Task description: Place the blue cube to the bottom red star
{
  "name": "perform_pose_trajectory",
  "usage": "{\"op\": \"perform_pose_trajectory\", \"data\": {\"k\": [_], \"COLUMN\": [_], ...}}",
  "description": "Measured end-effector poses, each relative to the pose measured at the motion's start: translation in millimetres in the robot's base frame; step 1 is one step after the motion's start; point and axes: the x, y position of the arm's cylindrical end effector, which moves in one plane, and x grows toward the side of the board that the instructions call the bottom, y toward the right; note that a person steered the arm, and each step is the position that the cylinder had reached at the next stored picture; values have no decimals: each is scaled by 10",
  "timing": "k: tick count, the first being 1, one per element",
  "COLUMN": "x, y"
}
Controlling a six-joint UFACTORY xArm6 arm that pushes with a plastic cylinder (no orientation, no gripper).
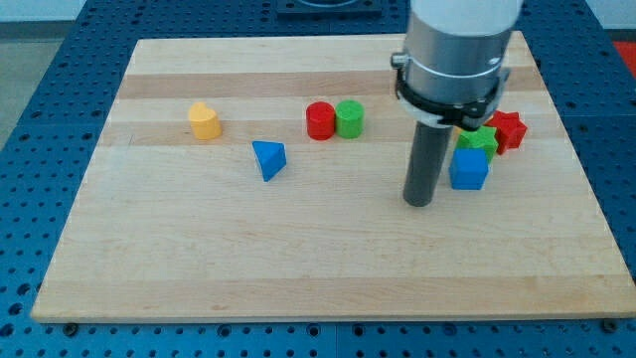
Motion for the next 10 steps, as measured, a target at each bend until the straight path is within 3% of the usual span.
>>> {"op": "perform_pose_trajectory", "data": {"k": [2, 5, 10], "x": [-129, -129, -216], "y": [18, 750, 794]}}
